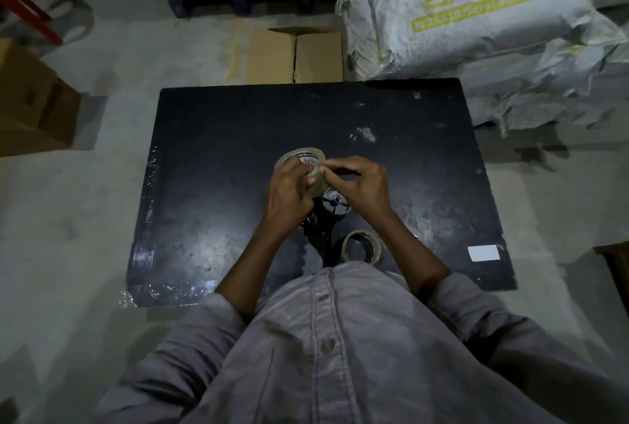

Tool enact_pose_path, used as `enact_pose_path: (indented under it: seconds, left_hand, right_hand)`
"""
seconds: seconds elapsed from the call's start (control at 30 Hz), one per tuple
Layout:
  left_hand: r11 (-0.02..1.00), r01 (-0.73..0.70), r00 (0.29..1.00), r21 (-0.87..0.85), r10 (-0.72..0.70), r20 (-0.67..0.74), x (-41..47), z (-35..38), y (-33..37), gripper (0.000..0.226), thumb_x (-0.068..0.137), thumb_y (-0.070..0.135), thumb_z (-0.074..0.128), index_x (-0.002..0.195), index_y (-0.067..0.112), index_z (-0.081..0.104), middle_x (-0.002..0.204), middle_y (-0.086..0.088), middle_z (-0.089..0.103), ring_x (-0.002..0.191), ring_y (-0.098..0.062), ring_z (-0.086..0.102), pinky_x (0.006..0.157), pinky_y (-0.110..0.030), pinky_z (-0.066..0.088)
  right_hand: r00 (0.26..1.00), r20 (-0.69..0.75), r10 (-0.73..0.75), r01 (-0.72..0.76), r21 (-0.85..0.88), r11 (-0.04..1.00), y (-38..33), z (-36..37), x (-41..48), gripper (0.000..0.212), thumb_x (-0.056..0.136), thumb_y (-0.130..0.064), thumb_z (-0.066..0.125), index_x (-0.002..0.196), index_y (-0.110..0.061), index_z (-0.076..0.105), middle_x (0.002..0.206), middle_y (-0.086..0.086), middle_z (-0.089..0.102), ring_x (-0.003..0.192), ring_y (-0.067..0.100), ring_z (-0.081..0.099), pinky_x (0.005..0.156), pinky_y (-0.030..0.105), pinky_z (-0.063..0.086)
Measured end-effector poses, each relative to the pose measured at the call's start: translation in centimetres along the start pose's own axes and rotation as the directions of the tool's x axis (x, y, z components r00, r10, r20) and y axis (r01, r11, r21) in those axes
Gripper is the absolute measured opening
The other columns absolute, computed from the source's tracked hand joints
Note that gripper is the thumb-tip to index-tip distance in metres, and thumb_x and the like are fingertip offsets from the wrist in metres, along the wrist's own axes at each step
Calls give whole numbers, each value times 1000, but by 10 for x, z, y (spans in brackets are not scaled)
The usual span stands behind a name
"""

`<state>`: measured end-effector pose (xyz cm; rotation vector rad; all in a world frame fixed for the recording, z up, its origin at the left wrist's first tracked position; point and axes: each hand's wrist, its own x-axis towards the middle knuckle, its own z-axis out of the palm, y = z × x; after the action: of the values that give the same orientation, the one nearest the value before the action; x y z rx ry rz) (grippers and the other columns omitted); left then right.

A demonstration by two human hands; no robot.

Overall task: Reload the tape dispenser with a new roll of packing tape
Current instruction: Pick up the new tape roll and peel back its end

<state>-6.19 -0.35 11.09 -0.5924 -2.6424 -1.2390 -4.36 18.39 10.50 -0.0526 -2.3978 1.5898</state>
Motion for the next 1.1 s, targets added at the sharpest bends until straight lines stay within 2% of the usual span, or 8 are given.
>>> enact_pose_path:
  seconds: [0.07,0.17,0.3,0.57,0.73,0.93,1.0,1.1]
  left_hand:
    - [1000,1,1000,30,0,-13,0,-1,-3,18,91,2,76,109,6,80,110,-8,72,102,-26,69,87,-44,59]
    - [999,-7,999,43,8,-31,0,-5,1,15,95,8,73,109,7,79,108,-7,70,98,-26,68,79,-46,58]
    - [997,31,999,64,-28,-38,1,-6,5,23,87,-2,79,107,10,78,107,-3,68,96,-24,66,73,-45,57]
    - [996,16,999,83,-12,-42,2,-11,18,33,83,-1,68,113,6,77,112,-8,68,103,-32,66,84,-48,57]
    - [998,-5,998,57,9,-59,1,-15,24,26,93,14,60,111,6,77,109,-9,69,102,-30,67,86,-50,56]
    - [999,-8,996,37,11,-88,-1,-15,27,25,91,12,58,105,4,77,103,-8,69,97,-27,65,83,-50,55]
    - [999,-8,995,42,13,-102,0,-14,25,22,88,3,63,105,4,77,102,-8,68,96,-27,65,83,-50,54]
    - [999,-25,994,45,30,-106,-2,-12,29,32,76,-9,65,104,2,76,101,-9,66,96,-28,64,86,-43,50]
  right_hand:
    - [999,4,-39,39,-3,999,-5,-1,1,18,92,-18,93,110,-14,90,103,-1,85,95,9,82,87,31,68]
    - [997,2,-75,75,8,997,-9,-3,3,18,93,-19,92,110,-13,90,105,-1,85,99,11,80,90,31,66]
    - [996,4,-85,85,39,996,-10,-5,1,20,94,-18,91,113,-13,90,111,0,84,105,13,80,93,32,65]
    - [999,-32,-20,23,96,995,-14,-6,-3,15,94,-15,91,108,-9,90,113,1,85,106,13,82,89,37,69]
    - [1000,-30,-4,7,108,994,-17,-8,-5,12,94,-14,91,105,-8,90,111,2,85,104,11,82,86,27,67]
    - [999,-35,-11,14,95,995,-19,-9,-5,12,93,-12,92,103,-7,90,109,3,85,102,9,81,86,20,63]
    - [999,-32,3,0,98,995,-20,-9,-4,12,92,-12,91,103,-7,90,108,3,85,102,10,81,86,23,65]
    - [997,-60,37,-29,131,991,-19,-10,-1,11,93,-11,90,103,-8,90,104,2,86,100,15,83,91,42,69]
